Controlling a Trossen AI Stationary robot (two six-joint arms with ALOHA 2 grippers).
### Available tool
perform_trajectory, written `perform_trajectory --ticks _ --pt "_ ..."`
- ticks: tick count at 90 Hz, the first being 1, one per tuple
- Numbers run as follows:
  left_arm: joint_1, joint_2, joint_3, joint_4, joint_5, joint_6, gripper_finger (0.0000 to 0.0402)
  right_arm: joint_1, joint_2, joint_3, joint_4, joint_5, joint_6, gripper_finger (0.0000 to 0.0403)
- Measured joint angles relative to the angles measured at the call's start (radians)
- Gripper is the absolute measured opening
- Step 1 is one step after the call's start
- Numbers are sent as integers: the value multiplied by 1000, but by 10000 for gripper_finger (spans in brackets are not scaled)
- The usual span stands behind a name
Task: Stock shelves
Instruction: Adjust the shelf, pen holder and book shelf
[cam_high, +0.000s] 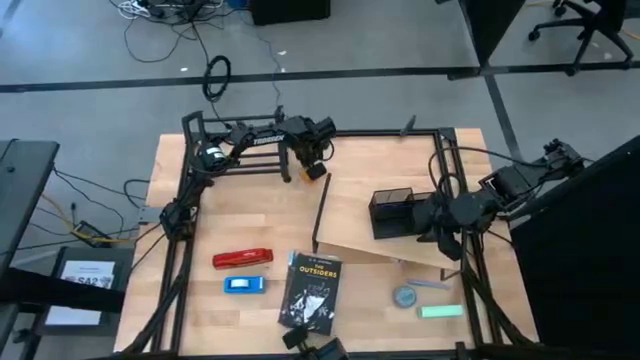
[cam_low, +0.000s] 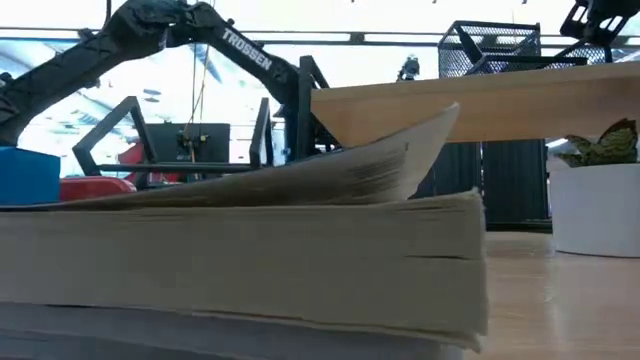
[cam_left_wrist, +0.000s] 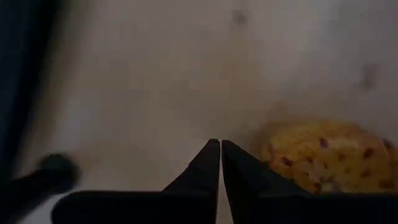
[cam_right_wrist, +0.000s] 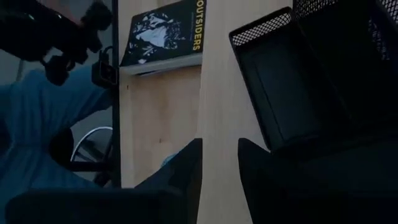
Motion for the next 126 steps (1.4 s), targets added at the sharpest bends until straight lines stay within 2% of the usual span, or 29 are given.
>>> perform_trajectory --ticks 23,38,55,66,72,83,97,107,126 --pt "-56 -4 -3 -76 163 91 0 -2 0 0 5 1 0 77" --pt "-80 -4 -3 -206 174 94 0 -2 0 0 5 1 -6 77" --pt "-92 -56 1 -183 94 80 0 -2 1 0 4 11 -26 77" --pt "-94 -67 1 -111 -54 44 0 -2 0 0 6 23 -27 77" --pt "-89 -62 -1 -49 -78 43 0 -2 1 0 6 23 -28 77" --pt "-89 -56 -20 106 37 75 0 -2 1 0 6 23 -28 77" --pt "-97 -53 -53 127 129 91 0 -2 1 0 9 23 -18 77" --pt "-96 -54 -81 58 211 115 0 -2 1 0 9 25 -19 77" --pt "-97 -53 -86 -147 238 176 0 -2 1 0 10 27 -24 77"
